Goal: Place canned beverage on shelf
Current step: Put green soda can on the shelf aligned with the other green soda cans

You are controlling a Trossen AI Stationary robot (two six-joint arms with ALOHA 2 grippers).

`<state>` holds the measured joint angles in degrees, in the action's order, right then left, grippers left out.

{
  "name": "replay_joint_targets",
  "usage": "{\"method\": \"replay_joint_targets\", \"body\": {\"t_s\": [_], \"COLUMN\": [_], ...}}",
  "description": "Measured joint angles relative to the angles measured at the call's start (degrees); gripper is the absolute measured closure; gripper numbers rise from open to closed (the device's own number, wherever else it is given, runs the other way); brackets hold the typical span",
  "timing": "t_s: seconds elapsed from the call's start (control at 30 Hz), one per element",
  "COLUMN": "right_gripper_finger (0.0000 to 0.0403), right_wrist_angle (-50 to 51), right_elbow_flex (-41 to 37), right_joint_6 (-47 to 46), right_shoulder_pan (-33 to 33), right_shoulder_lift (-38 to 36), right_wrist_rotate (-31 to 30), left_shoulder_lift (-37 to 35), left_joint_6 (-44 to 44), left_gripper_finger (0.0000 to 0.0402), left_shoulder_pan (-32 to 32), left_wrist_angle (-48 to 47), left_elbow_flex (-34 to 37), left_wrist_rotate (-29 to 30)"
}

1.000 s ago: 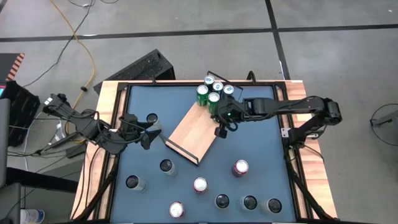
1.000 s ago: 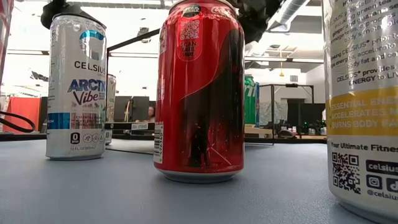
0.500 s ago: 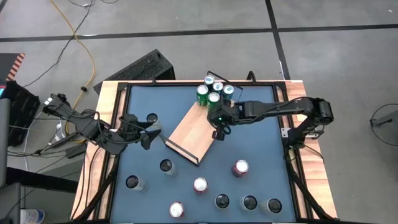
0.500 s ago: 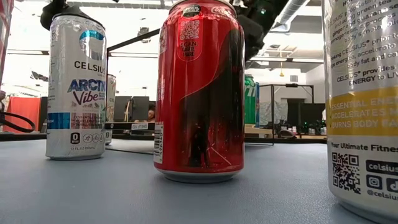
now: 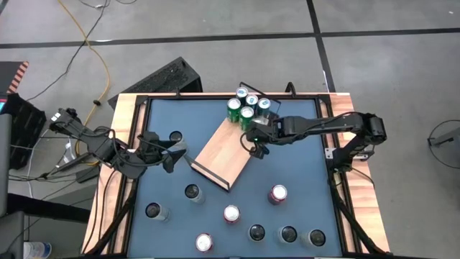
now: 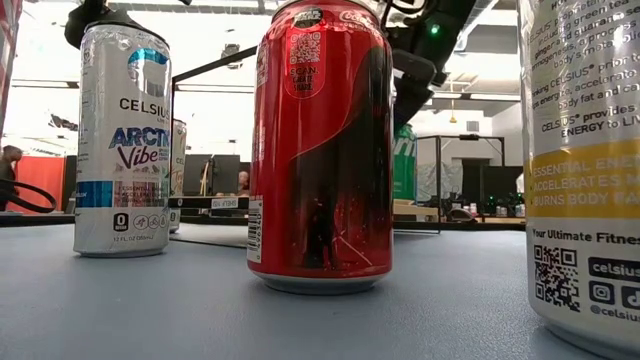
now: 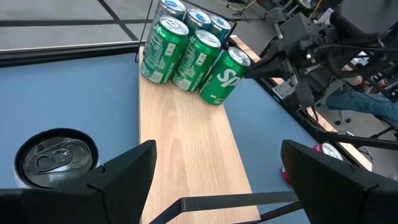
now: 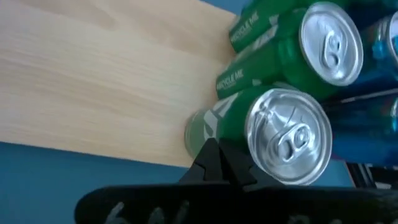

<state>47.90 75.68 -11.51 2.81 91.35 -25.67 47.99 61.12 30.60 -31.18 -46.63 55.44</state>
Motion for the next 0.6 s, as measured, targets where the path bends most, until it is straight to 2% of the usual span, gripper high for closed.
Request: {"method": "replay_joint_targets", "body": {"t_s": [0.43,0.6], "right_gripper_finger": [0.0403,0.0403], "right_wrist_angle": [9.5,7.96], "right_elbow_flex": [0.0,0.2], "right_joint_6": [-3.21,-3.27], "right_shoulder_pan": [-0.15,-1.63], "right_shoulder_lift": [0.0,-1.97], "right_wrist_rotate": [-1.69,-2.23], "left_shoulder_lift": [0.0,0.0], "left_joint_6": [0.04,0.0], "left_gripper_finger": [0.0072,0.0072], "left_shoulder_pan": [-0.01,-0.01], "left_wrist_angle": [-0.46,-0.46], "left_elbow_flex": [0.0,0.0], "left_wrist_rotate": [-0.11,-0.13]}}
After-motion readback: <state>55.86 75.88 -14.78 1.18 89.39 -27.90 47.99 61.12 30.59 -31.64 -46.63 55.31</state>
